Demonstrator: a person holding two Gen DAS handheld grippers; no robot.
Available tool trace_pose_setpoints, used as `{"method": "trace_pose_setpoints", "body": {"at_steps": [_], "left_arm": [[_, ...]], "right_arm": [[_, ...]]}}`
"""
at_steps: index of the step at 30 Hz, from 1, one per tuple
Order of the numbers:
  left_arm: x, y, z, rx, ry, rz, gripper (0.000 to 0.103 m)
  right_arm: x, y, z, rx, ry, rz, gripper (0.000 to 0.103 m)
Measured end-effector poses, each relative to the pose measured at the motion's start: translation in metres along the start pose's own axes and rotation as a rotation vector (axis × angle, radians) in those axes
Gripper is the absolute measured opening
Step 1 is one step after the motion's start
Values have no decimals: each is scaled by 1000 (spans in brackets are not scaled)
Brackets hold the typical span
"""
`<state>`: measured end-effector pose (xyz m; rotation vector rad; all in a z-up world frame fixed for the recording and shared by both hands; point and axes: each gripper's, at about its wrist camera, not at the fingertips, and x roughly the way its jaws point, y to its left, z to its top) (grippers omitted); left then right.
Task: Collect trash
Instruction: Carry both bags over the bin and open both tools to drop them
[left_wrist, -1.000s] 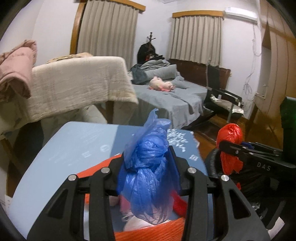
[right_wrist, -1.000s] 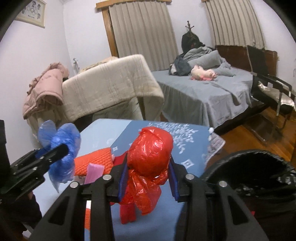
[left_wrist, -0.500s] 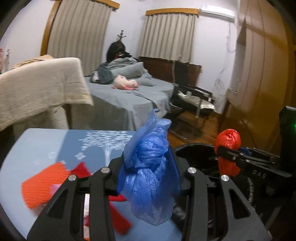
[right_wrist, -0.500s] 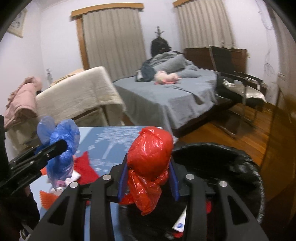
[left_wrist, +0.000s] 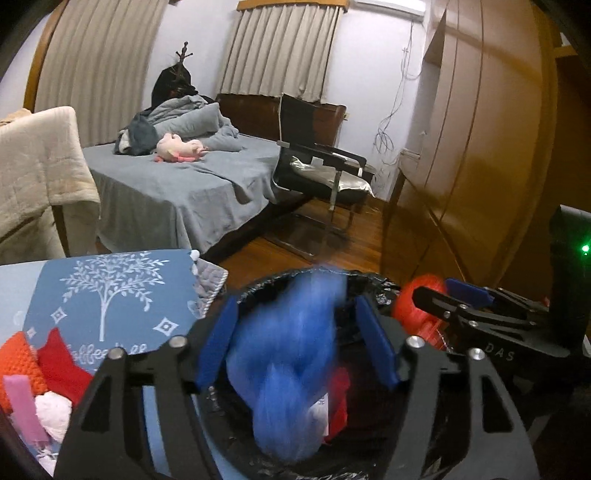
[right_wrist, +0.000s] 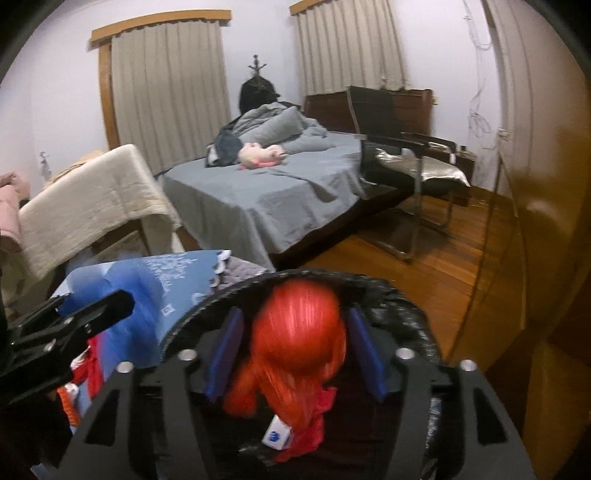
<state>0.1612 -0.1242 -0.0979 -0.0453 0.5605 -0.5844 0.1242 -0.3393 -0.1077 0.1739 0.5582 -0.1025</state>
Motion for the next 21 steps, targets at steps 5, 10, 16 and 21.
{"method": "trace_pose_setpoints", "body": {"at_steps": [5, 10, 16, 21], "left_arm": [[-6, 9, -6, 5, -1, 44, 77], [-27, 24, -9, 23, -10, 129, 85], [-61, 57, -21, -4, -15, 246, 86], [-89, 86, -33, -25, -22, 350, 86]], "right_arm": [[-5, -2, -1, -2, -34, -29, 95], [-5, 14, -1, -11, -31, 1, 97], [1, 53, -6, -51, -16, 75, 97], [7, 95, -12, -95, -1, 150, 97]]}}
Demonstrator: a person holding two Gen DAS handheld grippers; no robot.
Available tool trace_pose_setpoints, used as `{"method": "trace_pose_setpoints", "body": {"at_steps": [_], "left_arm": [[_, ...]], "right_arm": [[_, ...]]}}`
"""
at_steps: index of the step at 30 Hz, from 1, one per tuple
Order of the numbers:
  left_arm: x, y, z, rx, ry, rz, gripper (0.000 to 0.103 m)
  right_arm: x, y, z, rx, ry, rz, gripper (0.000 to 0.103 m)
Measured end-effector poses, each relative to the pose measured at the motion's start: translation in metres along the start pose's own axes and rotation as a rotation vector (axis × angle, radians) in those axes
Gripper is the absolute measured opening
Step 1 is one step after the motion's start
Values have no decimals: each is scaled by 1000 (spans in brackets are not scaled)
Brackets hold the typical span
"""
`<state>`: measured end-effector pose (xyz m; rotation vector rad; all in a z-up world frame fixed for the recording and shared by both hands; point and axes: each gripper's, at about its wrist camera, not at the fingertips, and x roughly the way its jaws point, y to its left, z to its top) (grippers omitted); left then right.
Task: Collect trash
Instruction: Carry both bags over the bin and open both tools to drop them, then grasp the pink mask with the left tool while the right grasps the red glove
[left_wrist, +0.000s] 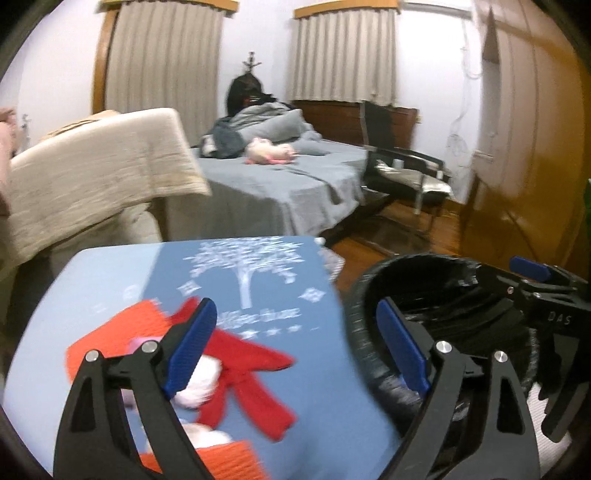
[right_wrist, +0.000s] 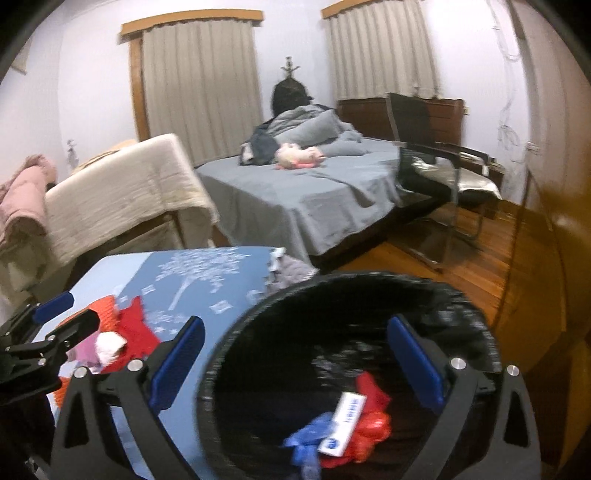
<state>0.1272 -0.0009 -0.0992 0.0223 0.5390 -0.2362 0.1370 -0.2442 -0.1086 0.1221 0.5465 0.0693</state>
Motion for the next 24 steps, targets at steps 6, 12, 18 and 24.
{"method": "trace_pose_setpoints", "body": {"at_steps": [6, 12, 18, 24], "left_arm": [[-14, 43, -12, -14, 8, 105, 86], [-15, 83, -22, -64, 28, 176, 86], [-11, 104, -31, -91, 46, 203, 85], [4, 114, -35, -101, 75, 196, 78]], "right_arm": [[14, 43, -3, -58, 22, 78, 97], [31, 79, -7, -108, 47, 130, 97], [43, 97, -9, -127, 60, 151, 97], [55, 107, -10, -141, 74, 158, 97]]}}
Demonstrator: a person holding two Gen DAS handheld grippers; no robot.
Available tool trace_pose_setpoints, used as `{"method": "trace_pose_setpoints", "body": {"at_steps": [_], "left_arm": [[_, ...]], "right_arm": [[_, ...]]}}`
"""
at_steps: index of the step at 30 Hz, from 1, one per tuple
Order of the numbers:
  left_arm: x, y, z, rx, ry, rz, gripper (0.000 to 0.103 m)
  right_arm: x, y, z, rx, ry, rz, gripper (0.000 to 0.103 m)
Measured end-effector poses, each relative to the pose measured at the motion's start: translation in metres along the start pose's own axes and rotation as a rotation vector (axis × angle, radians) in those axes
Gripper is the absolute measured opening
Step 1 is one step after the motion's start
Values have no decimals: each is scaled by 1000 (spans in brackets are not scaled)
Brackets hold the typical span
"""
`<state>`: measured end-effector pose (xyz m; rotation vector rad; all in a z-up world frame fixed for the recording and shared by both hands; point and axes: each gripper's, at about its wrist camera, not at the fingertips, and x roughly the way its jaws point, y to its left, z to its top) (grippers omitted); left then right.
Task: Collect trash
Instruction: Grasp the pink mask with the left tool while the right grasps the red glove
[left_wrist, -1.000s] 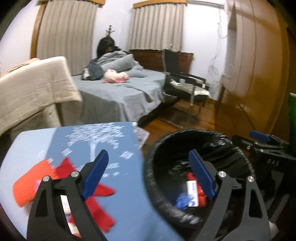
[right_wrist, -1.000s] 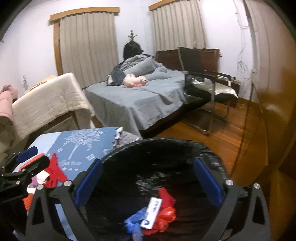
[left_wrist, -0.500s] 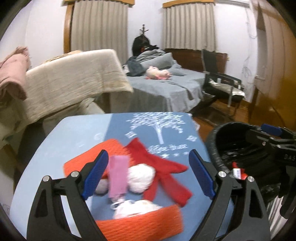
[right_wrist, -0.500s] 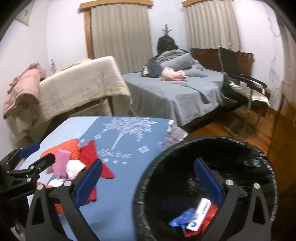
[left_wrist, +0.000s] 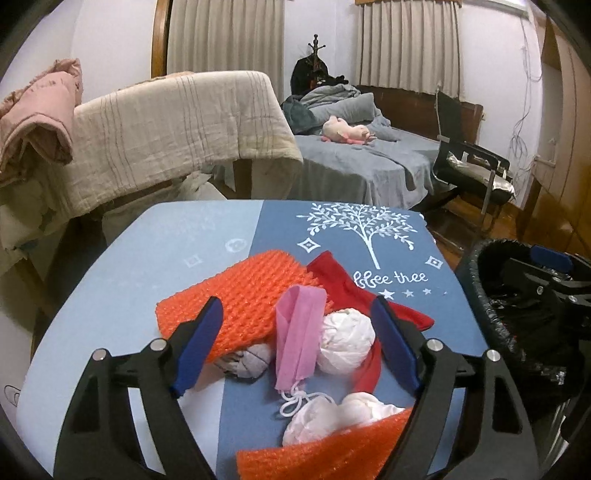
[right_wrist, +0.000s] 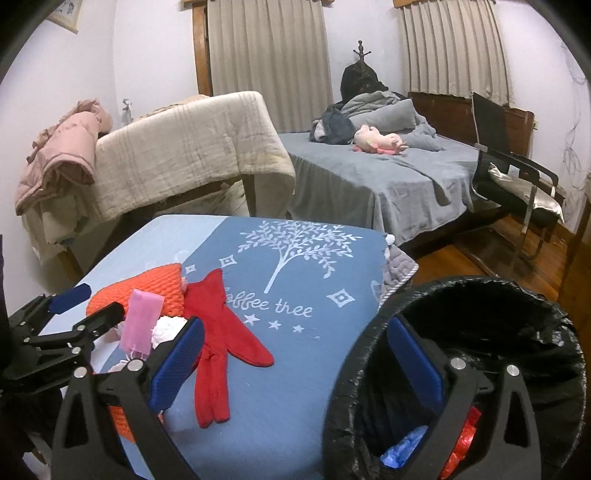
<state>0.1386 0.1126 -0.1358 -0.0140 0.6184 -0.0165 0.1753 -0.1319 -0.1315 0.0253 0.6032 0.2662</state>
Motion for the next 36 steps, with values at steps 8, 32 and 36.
{"method": "trace_pose_setpoints", "body": {"at_steps": [8, 32, 36], "left_arm": [[31, 3, -2, -31, 60, -11, 68], [35, 9, 6, -82, 35, -40, 17], [29, 10, 9, -84, 24, -50, 16]], "right_arm": [[15, 4, -2, -9, 22, -3, 97], [63, 18, -8, -26, 90, 19, 97], [79, 18, -13, -26, 128, 12, 97]]}}
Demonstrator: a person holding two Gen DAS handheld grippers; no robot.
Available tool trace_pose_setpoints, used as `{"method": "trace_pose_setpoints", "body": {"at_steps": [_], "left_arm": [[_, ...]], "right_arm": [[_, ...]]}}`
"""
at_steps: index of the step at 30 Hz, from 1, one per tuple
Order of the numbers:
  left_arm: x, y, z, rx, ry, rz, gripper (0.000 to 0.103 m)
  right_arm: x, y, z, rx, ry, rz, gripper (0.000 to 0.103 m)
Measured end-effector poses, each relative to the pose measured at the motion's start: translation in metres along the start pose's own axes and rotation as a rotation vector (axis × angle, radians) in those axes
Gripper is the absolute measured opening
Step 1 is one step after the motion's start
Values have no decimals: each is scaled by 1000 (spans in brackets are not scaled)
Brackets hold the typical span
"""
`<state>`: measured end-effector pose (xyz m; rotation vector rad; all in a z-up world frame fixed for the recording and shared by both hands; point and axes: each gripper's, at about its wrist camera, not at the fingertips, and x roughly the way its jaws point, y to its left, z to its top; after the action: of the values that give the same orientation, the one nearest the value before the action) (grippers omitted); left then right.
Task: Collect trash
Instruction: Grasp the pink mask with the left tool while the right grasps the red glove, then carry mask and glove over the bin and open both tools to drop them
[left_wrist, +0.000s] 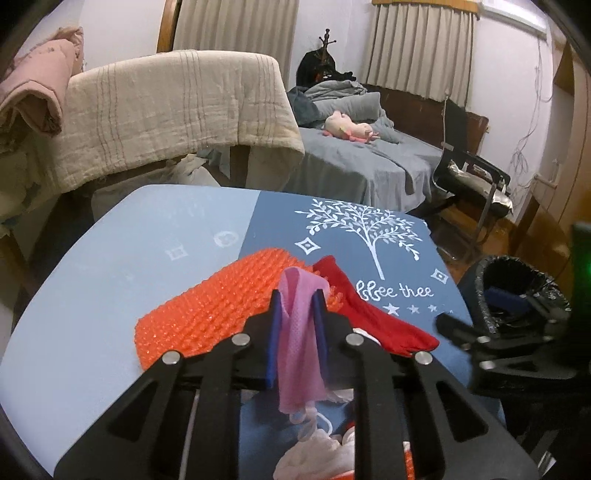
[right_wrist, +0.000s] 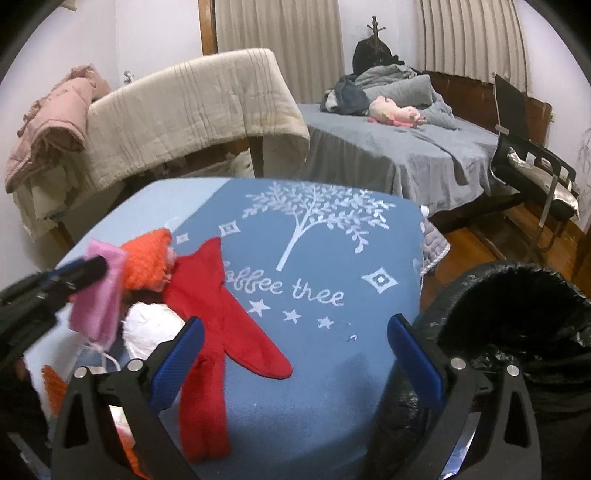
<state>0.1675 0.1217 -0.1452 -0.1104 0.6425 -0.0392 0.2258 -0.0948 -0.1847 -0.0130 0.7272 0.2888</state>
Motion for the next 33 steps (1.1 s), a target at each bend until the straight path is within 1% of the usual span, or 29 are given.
{"method": "trace_pose_setpoints", "body": {"at_steps": [7, 12, 13, 14, 15, 16, 17, 18, 20, 21, 22, 24, 33], "left_arm": [[6, 4, -6, -3, 27, 0, 16], [7, 6, -6, -2, 26, 4, 16], [7, 7, -5, -4, 26, 3, 16], [7, 8, -5, -6, 27, 2, 16], [8, 9, -5, -6, 28, 1, 16], [8, 9, -5, -4, 29, 1, 16], [8, 9, -5, -4, 30, 0, 16], [8, 10, -5, -5, 32, -1, 16], [8, 11, -6, -9, 34, -3, 16], [7, 11, -6, -10, 34, -3, 16], [6, 11, -5, -11, 32, -4, 16], [4, 11, -4, -12, 26, -4, 16], [-18, 0, 12, -9, -33, -35, 15]], "right_arm": [[24, 15, -5, -28, 80, 34, 95], [36, 33, -4, -69, 125, 83, 89], [39, 38, -5, -87, 140, 93, 84], [42, 42, -6, -97, 151, 103, 78], [44, 45, -6, -101, 159, 115, 75], [45, 48, -5, -100, 158, 124, 70], [45, 50, -4, -99, 158, 139, 59], [46, 51, -4, -98, 163, 159, 53], [46, 52, -3, -98, 164, 183, 33], [46, 52, -3, -96, 166, 214, 27], [45, 51, -2, -88, 173, 245, 12], [41, 48, 0, -63, 170, 272, 11], [-11, 37, 30, -36, 19, 270, 10]]}}
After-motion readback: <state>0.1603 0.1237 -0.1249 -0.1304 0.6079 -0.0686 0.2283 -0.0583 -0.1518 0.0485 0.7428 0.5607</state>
